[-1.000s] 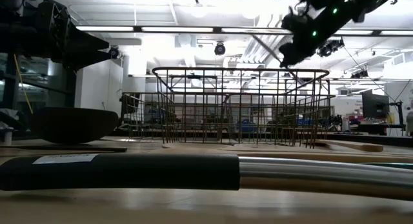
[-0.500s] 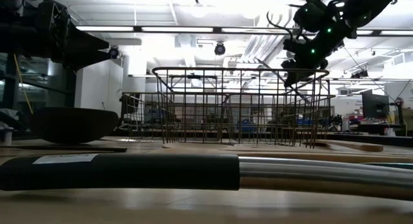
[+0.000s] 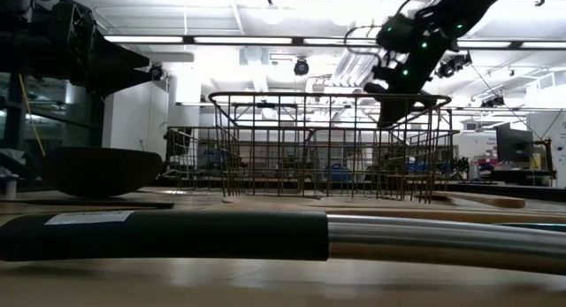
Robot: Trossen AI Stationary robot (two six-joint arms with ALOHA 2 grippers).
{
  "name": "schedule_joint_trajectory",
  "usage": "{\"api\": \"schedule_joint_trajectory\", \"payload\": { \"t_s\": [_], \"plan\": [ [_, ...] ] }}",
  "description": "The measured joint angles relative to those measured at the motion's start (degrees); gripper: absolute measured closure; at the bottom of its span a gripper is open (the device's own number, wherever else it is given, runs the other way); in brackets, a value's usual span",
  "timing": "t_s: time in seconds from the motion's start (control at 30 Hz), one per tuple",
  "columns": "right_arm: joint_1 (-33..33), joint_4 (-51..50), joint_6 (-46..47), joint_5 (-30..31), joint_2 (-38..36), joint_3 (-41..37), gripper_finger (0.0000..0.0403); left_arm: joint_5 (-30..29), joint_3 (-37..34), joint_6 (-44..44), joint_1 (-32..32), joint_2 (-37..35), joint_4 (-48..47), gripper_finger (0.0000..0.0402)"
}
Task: Pick & Place Kitchen Items
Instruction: Put the blue table knife into the top right wire basket
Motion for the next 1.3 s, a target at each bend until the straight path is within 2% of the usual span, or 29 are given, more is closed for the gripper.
{"api": "schedule_joint_trajectory", "payload": {
  "t_s": [0.13, 0.23, 0.43, 0.57, 0.8, 1.1, 1.3],
  "plan": [
    [-0.02, -2.37, -2.2, -0.65, 4.29, 2.59, 0.0376, -0.01, 0.0, -0.02, 0.0, -0.01, 0.0, 0.0171],
    [-0.02, -2.67, -8.01, -0.69, 6.51, 3.05, 0.0376, -0.01, 0.01, -0.02, 0.0, 0.01, 0.0, 0.0171],
    [-0.07, -4.08, -17.99, -0.61, 8.38, 3.07, 0.0376, -0.01, 0.0, -0.02, 0.0, 0.0, -0.01, 0.0171],
    [-0.65, -4.06, -21.0, -0.68, 8.65, 3.09, 0.0376, -0.01, 0.0, -0.02, 0.0, 0.01, 0.0, 0.0171],
    [-3.03, -4.63, -17.45, -1.04, 8.67, 3.09, 0.0376, -0.01, 0.0, -0.01, 0.0, -0.01, -0.01, 0.0171],
    [-3.02, -4.51, -7.01, -3.96, 9.02, 3.09, 0.0376, -0.01, -0.01, -0.02, 0.0, 0.01, -0.02, 0.0171],
    [-2.51, -4.66, -9.55, -5.1, 10.44, 3.09, 0.0376, -0.01, 0.0, -0.01, 0.0, 0.0, 0.0, 0.0171]
  ]
}}
